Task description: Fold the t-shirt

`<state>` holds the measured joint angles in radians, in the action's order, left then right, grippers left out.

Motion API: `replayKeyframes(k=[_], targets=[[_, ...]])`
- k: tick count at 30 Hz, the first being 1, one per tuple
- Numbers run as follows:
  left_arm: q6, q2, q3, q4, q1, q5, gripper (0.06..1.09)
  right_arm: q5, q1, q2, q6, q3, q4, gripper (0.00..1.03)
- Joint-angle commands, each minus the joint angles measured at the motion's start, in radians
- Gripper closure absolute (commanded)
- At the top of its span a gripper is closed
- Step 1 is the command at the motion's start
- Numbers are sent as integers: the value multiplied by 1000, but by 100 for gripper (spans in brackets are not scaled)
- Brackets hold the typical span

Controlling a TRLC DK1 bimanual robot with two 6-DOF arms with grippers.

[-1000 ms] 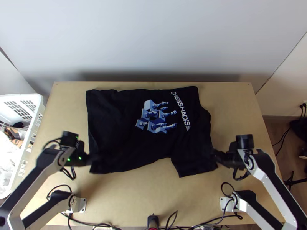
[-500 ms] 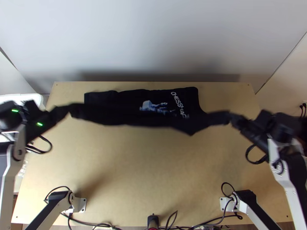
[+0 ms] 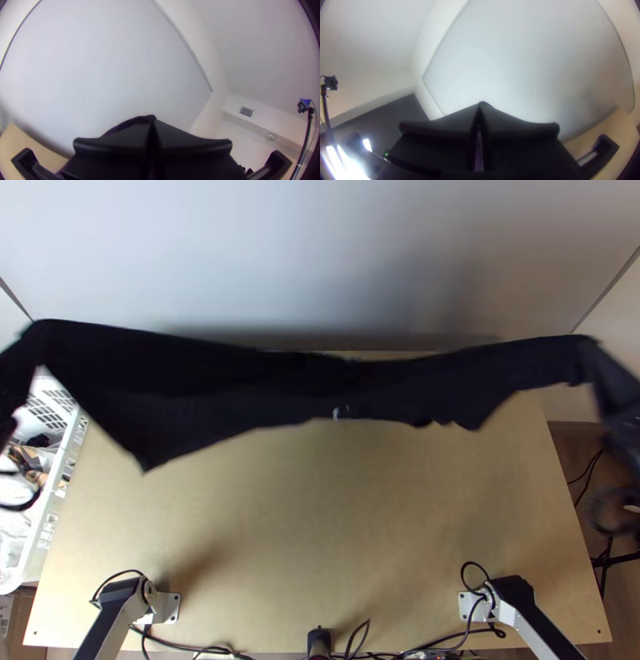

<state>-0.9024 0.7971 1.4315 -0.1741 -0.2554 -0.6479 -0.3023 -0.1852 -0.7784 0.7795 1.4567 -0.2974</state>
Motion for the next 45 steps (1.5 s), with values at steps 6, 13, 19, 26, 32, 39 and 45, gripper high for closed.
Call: replayKeyframes(k=[6, 13, 19, 26, 32, 39, 45], targets=[[-69, -131, 79, 153, -22, -2, 105, -58, -31, -22, 124, 416, -19, 100], [-138, -67, -97, 229, -96, 36, 105, -38, 10, -147, 81, 228, 11, 100], [-135, 111, -172, 231, -139, 37, 105, -4, 119, -303, 50, 94, 124, 100], [-124, 180, -111, 211, -150, 60, 105, 19, 99, -394, 79, 386, 69, 100], [-142, 57, 20, 185, -137, -4, 105, -26, -26, -335, 89, 634, -114, 100], [-263, -62, 144, 179, -136, -125, 105, -116, -105, -243, 122, 794, -273, 100], [-317, -119, 149, 180, -130, -182, 105, -207, -138, -199, 153, 792, -278, 100]])
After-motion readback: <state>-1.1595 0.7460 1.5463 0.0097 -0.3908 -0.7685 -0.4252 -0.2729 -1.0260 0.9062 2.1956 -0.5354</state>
